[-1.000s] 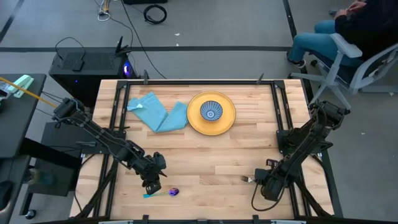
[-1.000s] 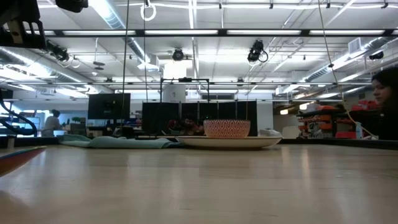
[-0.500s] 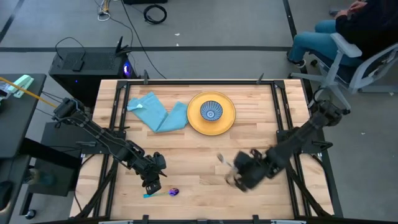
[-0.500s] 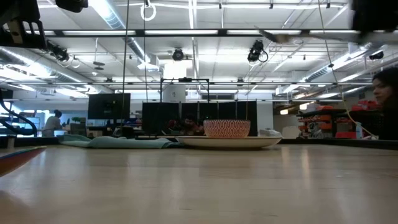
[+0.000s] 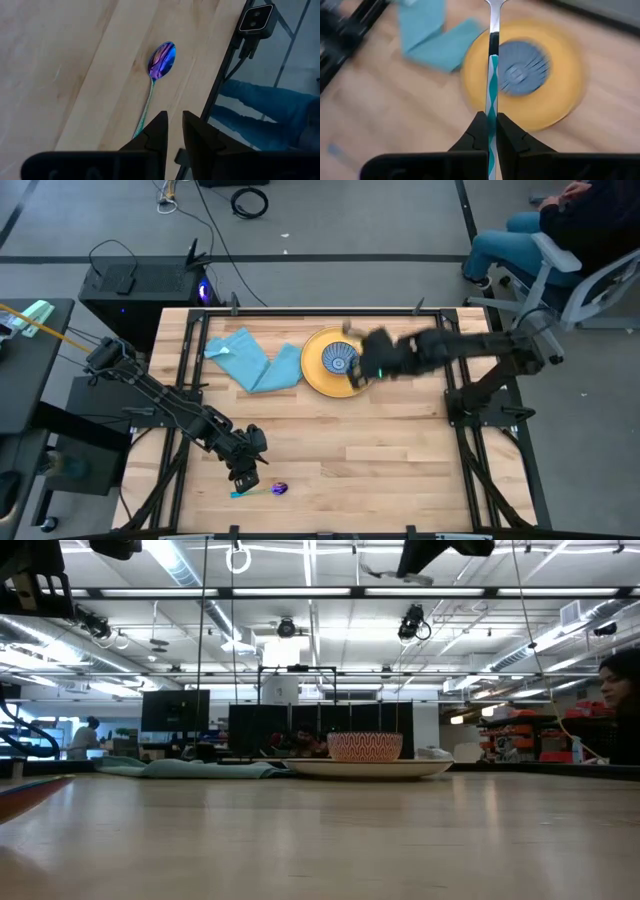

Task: Set table place
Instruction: Put the white green fork to the right of the yellow plate

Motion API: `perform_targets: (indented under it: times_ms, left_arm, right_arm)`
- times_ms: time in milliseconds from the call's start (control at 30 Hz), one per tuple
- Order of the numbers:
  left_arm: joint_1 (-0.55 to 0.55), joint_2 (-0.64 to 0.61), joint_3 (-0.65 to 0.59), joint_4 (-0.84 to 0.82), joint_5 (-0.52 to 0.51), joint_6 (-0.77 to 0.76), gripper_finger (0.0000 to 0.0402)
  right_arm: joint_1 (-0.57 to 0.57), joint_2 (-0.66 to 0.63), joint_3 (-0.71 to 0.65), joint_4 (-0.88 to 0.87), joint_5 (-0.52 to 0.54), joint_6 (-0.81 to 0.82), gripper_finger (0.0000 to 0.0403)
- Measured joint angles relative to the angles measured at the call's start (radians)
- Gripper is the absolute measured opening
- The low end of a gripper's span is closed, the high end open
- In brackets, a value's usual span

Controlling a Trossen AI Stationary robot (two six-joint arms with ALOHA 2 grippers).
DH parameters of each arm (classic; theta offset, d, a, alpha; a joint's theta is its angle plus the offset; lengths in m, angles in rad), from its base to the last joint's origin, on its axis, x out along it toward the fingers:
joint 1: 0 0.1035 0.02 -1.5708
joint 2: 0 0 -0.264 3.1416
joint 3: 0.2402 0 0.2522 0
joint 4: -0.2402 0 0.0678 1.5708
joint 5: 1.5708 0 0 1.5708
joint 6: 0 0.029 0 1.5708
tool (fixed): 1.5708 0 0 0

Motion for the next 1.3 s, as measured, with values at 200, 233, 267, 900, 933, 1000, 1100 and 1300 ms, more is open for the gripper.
perform_targets:
  times_ms: [200, 233, 267, 900, 933, 1000, 1100, 1300]
  left_arm:
    - [0.000, 0.000, 0.000, 0.000, 0.000, 0.000, 0.0059]
    - [0.000, 0.000, 0.000, 0.000, 0.000, 0.000, 0.0058]
    - [0.000, 0.000, 0.000, 0.000, 0.000, 0.000, 0.0057]
    - [0.000, 0.000, 0.000, 0.000, 0.000, 0.000, 0.0057]
    - [0.000, 0.000, 0.000, 0.000, 0.000, 0.000, 0.0058]
    - [0.000, 0.000, 0.000, 0.000, 0.000, 0.000, 0.0059]
    - [0.000, 0.000, 0.000, 0.000, 0.000, 0.000, 0.0063]
    - [0.000, 0.000, 0.000, 0.000, 0.000, 0.000, 0.0066]
  right_arm:
    - [-0.200, -0.001, 0.075, -0.043, -0.002, -0.106, 0.0012]
    - [-0.226, -0.001, 0.079, -0.044, -0.008, -0.121, 0.0013]
    - [-0.250, -0.001, 0.082, -0.044, -0.015, -0.135, 0.0013]
    - [-0.525, -0.001, 0.064, -0.244, -0.087, -0.156, 0.0012]
    - [-0.532, -0.001, 0.050, -0.244, -0.106, -0.153, 0.0012]
    - [-0.543, -0.001, 0.006, -0.238, -0.139, -0.143, 0.0012]
    - [-0.546, 0.000, -0.099, -0.195, -0.195, -0.130, 0.0012]
    - [-0.556, 0.000, -0.339, -0.002, -0.342, -0.130, 0.0012]
